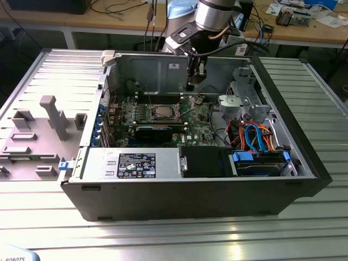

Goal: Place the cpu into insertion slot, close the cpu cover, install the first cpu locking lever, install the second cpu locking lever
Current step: 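Close the cpu cover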

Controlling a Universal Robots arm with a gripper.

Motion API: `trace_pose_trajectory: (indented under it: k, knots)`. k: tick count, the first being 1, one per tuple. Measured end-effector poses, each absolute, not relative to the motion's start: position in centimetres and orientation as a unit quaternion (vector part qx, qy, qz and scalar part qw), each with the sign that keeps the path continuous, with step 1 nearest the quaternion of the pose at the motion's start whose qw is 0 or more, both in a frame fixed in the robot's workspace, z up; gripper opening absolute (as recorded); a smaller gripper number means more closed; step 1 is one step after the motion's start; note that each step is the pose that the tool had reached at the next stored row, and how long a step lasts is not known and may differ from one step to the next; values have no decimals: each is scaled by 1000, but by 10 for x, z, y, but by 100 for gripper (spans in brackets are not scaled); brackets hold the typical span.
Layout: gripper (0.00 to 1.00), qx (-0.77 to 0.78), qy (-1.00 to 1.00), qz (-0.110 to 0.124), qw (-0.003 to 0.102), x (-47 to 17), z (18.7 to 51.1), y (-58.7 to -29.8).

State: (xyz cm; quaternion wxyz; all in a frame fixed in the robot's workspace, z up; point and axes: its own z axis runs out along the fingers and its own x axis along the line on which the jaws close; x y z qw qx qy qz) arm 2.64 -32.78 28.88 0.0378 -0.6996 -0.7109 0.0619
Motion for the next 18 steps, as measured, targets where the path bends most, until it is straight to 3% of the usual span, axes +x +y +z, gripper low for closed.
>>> trace_pose_trajectory:
  k: [8, 11, 17, 18]
  knots:
    - [11, -698, -710, 77, 54, 54, 287, -328]
    - [11, -698, -710, 78, 55, 55, 287, -328]
    - [11, -700, -711, 52, 28, 55, 286, -328]
    - [11, -701, -712, 40, 17, 55, 286, -328]
